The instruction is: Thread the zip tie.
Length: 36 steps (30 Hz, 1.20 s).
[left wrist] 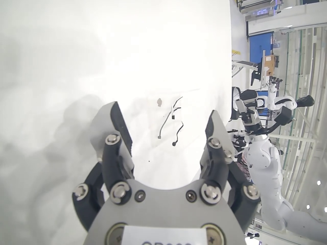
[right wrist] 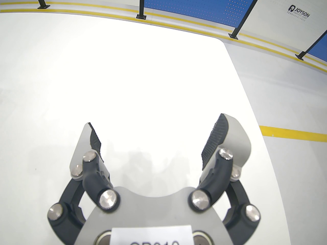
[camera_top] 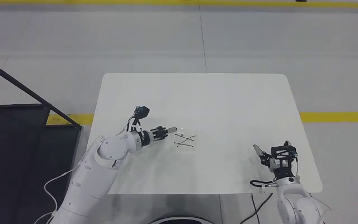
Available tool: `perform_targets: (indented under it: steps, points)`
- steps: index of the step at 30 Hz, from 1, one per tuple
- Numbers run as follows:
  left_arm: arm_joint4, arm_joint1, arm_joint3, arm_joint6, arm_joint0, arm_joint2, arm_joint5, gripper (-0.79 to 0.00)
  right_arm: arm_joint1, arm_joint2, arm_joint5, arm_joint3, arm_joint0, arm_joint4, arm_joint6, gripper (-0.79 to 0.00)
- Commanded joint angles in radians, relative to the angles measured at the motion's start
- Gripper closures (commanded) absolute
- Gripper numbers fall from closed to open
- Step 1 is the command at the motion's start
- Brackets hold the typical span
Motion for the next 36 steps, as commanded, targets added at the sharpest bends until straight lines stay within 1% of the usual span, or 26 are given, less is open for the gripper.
perform_targets:
  steps: [1, 9, 12, 13, 14, 15, 26, 27, 29, 30, 36]
  points:
    - [-0.003, -0.001, 0.002, 0.004, -0.004, 0.007, -0.002, -0.585, 0.000, 0.000, 0.000, 0.000, 0.000, 0.000, 0.000, -0.785]
    - [-0.001, -0.006, 0.014, 0.014, -0.027, 0.041, 0.004, -0.563, 0.000, 0.000, 0.000, 0.000, 0.000, 0.000, 0.000, -0.785]
    - [0.011, -0.008, 0.016, 0.023, -0.034, 0.055, 0.010, -0.539, 0.000, 0.000, 0.000, 0.000, 0.000, 0.000, 0.000, -0.785]
    - [0.012, -0.008, 0.017, 0.024, -0.036, 0.058, 0.011, -0.391, 0.000, 0.000, 0.000, 0.000, 0.000, 0.000, 0.000, -0.785]
    - [0.012, -0.008, 0.018, 0.026, -0.038, 0.059, 0.011, -0.336, 0.000, 0.000, 0.000, 0.000, 0.000, 0.000, 0.000, -0.785]
    - [0.012, -0.008, 0.020, 0.027, -0.039, 0.061, 0.013, -0.314, 0.000, 0.000, 0.000, 0.000, 0.000, 0.000, 0.000, -0.785]
    - [0.012, -0.008, 0.034, 0.019, -0.047, 0.071, 0.011, -0.308, 0.000, 0.000, 0.000, 0.000, 0.000, 0.000, 0.000, -0.785]
    - [0.014, -0.007, 0.035, 0.018, -0.047, 0.072, 0.010, -0.305, 0.000, 0.000, 0.000, 0.000, 0.000, 0.000, 0.000, -0.785]
    - [0.012, -0.007, 0.036, 0.017, -0.048, 0.074, 0.010, -0.268, 0.000, 0.000, 0.000, 0.000, 0.000, 0.000, 0.000, -0.785]
    - [0.013, -0.007, 0.036, 0.014, -0.049, 0.075, 0.009, -0.262, 0.000, 0.000, 0.000, 0.000, 0.000, 0.000, 0.000, -0.785]
    - [0.008, -0.007, 0.039, 0.011, -0.051, 0.078, 0.005, -0.252, 0.000, 0.000, 0.000, 0.000, 0.000, 0.000, 0.000, -0.785]
